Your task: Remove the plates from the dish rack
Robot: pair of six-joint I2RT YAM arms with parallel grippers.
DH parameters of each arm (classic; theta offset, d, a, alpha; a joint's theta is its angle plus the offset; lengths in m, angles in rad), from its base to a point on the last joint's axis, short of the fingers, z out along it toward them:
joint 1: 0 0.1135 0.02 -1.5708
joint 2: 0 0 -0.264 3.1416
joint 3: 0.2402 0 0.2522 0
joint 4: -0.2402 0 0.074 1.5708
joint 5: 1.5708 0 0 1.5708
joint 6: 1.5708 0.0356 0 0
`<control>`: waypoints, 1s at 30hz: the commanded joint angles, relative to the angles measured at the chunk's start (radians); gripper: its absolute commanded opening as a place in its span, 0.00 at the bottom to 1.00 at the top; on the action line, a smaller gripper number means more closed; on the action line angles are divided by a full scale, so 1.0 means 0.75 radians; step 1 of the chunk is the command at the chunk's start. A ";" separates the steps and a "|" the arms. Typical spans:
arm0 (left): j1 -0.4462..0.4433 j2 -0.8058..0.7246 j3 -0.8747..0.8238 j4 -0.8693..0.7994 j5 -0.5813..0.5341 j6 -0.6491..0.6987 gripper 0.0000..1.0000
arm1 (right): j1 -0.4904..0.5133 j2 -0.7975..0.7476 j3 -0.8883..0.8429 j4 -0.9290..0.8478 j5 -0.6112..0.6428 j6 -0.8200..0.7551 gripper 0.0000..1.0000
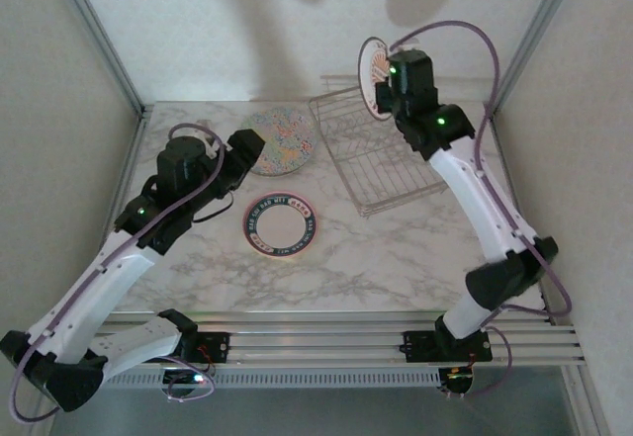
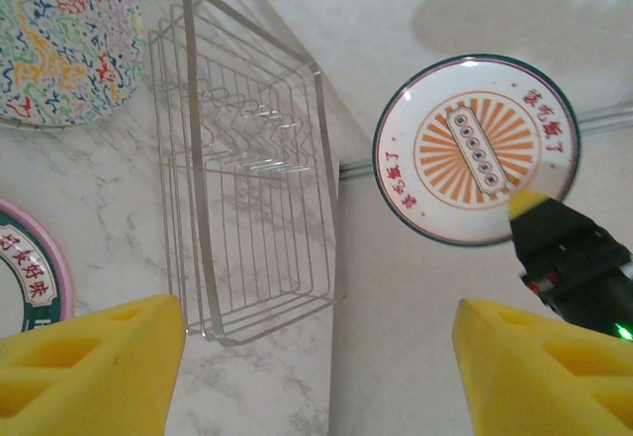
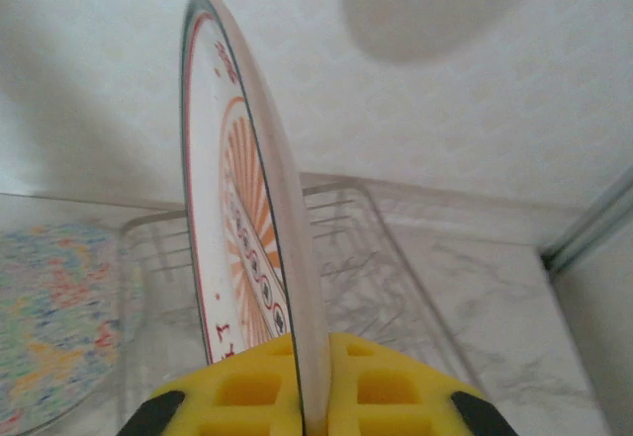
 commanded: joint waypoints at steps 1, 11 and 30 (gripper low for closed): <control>-0.020 0.066 0.031 0.119 0.089 0.035 0.72 | -0.076 -0.155 -0.119 0.005 -0.258 0.196 0.00; -0.096 0.331 0.098 0.285 0.207 0.034 0.73 | -0.246 -0.417 -0.422 0.061 -0.974 0.646 0.00; -0.169 0.466 0.120 0.407 0.232 -0.012 0.47 | -0.260 -0.463 -0.675 0.316 -1.343 1.075 0.00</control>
